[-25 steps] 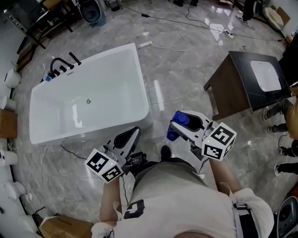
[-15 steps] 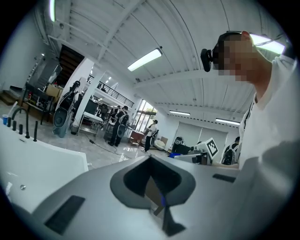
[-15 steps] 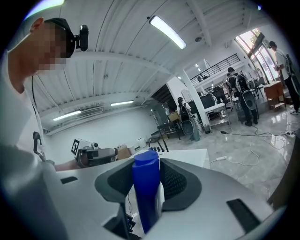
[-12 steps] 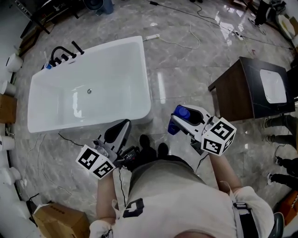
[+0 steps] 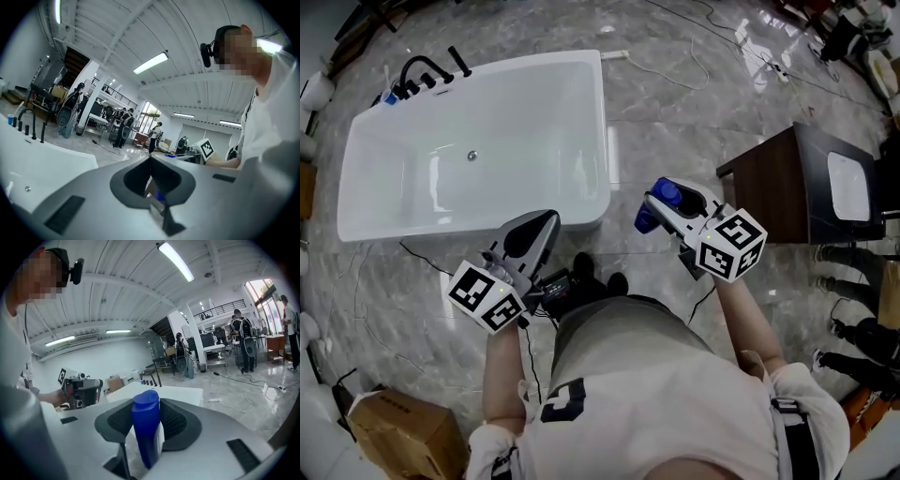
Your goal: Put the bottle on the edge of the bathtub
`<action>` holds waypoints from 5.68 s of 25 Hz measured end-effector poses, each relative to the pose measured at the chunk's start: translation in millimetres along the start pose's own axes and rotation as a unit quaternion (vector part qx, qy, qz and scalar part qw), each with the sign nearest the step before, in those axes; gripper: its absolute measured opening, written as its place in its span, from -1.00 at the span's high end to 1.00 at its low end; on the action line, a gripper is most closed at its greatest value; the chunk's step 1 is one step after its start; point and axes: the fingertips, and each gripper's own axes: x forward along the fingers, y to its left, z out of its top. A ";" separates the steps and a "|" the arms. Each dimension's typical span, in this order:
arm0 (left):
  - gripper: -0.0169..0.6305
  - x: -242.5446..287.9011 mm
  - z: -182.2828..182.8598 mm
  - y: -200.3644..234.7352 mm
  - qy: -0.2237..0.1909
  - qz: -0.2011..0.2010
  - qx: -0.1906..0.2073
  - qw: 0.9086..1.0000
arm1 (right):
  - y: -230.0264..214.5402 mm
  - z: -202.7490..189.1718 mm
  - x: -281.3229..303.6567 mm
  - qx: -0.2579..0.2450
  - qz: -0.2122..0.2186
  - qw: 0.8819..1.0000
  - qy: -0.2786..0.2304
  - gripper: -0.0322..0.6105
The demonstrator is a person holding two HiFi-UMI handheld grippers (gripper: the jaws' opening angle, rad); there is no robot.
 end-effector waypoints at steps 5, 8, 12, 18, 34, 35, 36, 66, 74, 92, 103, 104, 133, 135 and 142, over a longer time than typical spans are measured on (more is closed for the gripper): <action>0.77 -1.9 -4.5 29.2 0.010 -0.006 0.003 1.000 | -11.0 -6.6 36.8 -0.015 -0.029 0.999 0.031 0.39; 0.77 -6.6 -7.4 55.3 0.024 -0.006 0.007 1.000 | -17.4 -10.8 64.8 -0.022 -0.047 0.997 0.049 0.39; 0.77 -9.3 -18.7 76.9 0.039 -0.008 0.010 0.999 | -30.0 -19.6 88.8 -0.022 -0.068 0.995 0.065 0.39; 0.77 0.5 -33.3 82.4 0.054 -0.011 0.005 0.998 | -44.7 -33.8 99.9 -0.023 -0.077 0.993 0.090 0.39; 0.77 100.5 -77.2 33.8 0.066 -0.024 -0.008 0.997 | -152.9 -92.4 137.1 -0.031 -0.058 0.983 0.170 0.39; 0.77 105.9 -80.5 32.2 0.065 -0.023 -0.008 0.998 | -157.8 -96.1 138.9 -0.033 -0.054 0.983 0.173 0.39; 0.77 110.7 -82.8 31.4 0.064 -0.020 -0.007 0.998 | -162.7 -98.7 141.4 -0.036 -0.051 0.983 0.174 0.39; 0.77 248.1 -246.4 62.4 0.038 -0.072 -0.121 0.989 | -308.5 -307.3 234.4 0.040 -0.115 0.954 0.272 0.39; 0.77 271.6 -297.5 59.1 0.069 -0.089 -0.109 0.988 | -335.8 -349.9 245.9 -0.003 -0.112 0.950 0.290 0.39; 0.77 315.6 -490.9 99.0 0.191 -0.082 -0.084 0.975 | -395.6 -490.1 314.8 0.012 -0.111 0.944 0.310 0.39; 0.77 344.5 -557.6 117.7 0.218 -0.085 -0.062 0.970 | -411.0 -558.2 337.8 0.013 -0.108 0.940 0.322 0.39; 0.77 347.2 -563.5 119.7 0.222 -0.084 -0.059 0.970 | -412.3 -562.5 339.7 0.011 -0.106 0.940 0.323 0.39; 0.77 390.5 -663.9 169.4 0.278 -0.074 -0.031 0.957 | -456.7 -658.3 403.3 -0.033 -0.089 0.937 0.335 0.39; 0.77 390.1 -666.2 170.9 0.279 -0.076 -0.027 0.957 | -457.5 -664.9 405.7 -0.035 -0.087 0.936 0.338 0.39; 0.77 382.2 -669.0 172.2 0.284 -0.084 -0.025 0.955 | -448.3 -669.3 416.5 -0.053 -0.070 0.935 0.345 0.39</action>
